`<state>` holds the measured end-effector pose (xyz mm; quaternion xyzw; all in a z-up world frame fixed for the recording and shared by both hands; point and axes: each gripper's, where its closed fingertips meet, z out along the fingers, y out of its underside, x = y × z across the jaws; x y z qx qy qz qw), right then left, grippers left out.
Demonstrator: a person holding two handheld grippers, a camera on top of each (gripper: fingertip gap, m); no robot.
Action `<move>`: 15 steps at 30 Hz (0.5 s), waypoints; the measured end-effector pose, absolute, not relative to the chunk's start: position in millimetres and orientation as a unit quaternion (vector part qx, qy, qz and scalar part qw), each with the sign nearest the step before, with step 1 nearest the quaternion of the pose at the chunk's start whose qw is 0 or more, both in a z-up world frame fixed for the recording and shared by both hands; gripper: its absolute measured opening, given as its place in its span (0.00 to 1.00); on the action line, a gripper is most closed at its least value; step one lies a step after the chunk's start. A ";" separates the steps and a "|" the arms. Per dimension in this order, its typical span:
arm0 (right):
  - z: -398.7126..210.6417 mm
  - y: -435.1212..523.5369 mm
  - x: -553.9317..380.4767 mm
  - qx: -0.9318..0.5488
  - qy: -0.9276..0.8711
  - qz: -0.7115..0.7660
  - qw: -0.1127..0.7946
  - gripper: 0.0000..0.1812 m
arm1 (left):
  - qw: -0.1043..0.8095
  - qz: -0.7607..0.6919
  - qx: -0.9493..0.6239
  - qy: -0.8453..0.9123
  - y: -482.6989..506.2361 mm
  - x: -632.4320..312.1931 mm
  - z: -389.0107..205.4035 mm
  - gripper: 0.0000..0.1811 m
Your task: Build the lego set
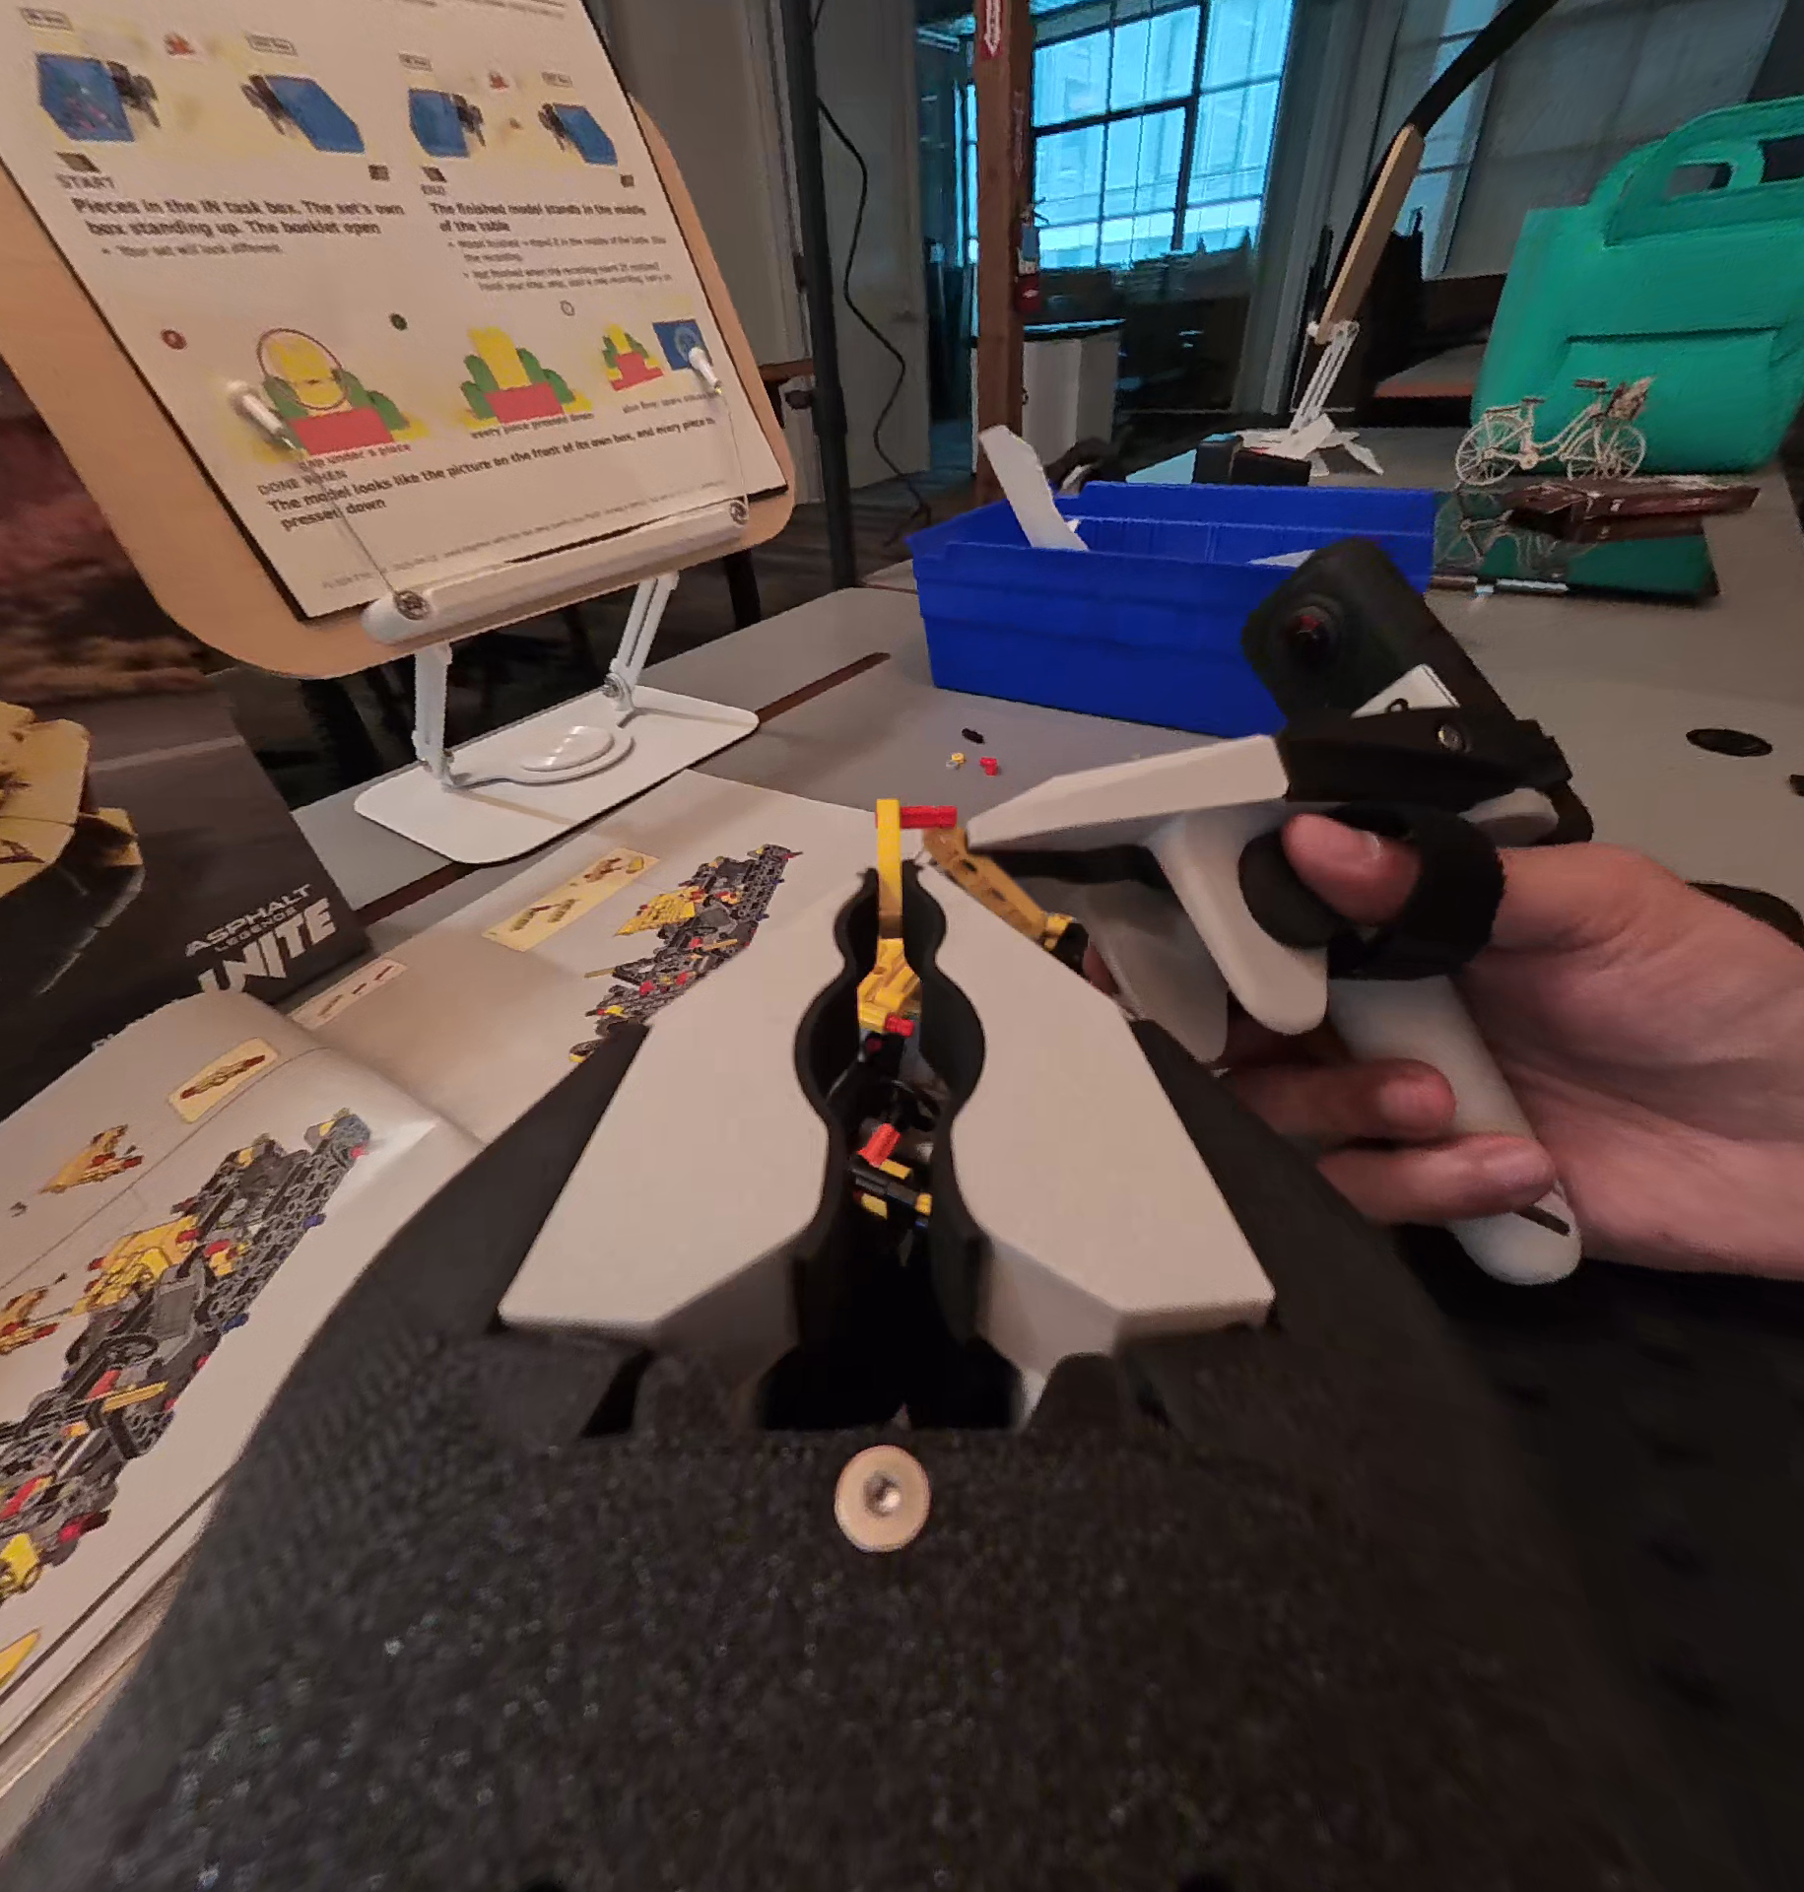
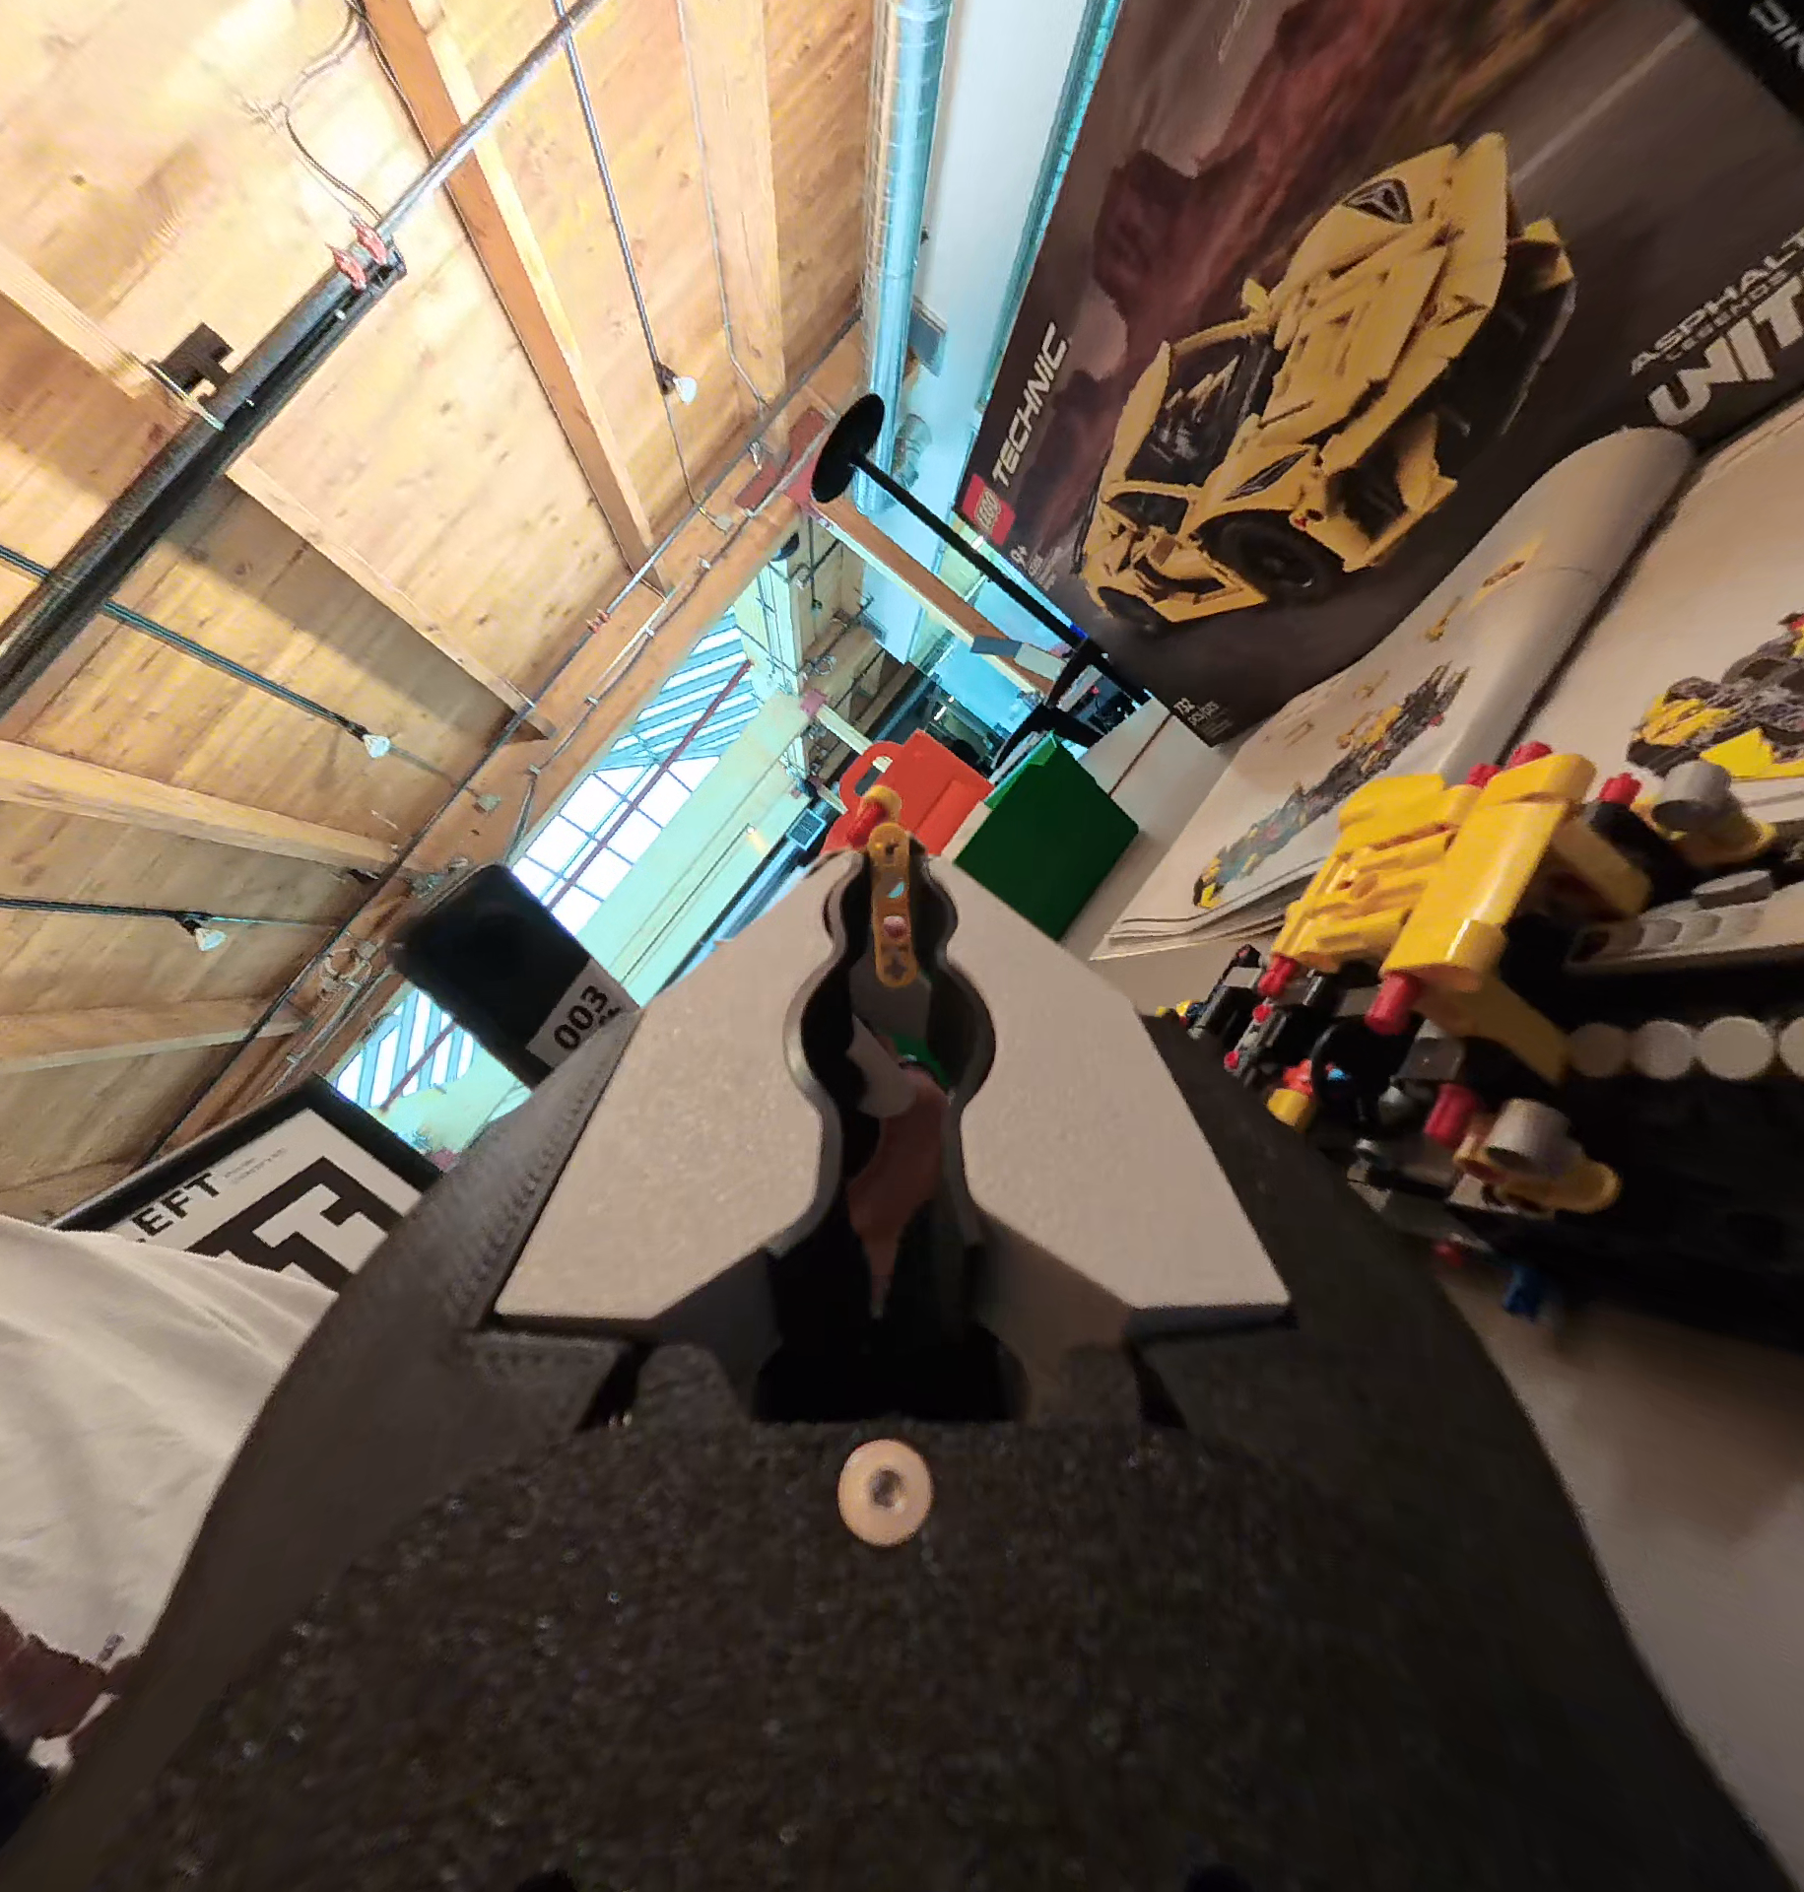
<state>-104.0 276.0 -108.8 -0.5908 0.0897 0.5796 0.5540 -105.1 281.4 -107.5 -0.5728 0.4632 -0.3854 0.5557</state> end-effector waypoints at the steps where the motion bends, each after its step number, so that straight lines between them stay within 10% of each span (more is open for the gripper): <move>1: -108.2 276.1 -103.2 -0.587 0.094 0.582 0.555 0.04 | 0.560 -0.380 -0.571 0.464 281.4 -104.9 -106.9 0.02; 15: -104.7 275.5 -100.5 -0.572 0.096 0.593 0.559 0.03 | 0.578 -0.351 -0.568 0.470 283.6 -105.4 -107.6 0.02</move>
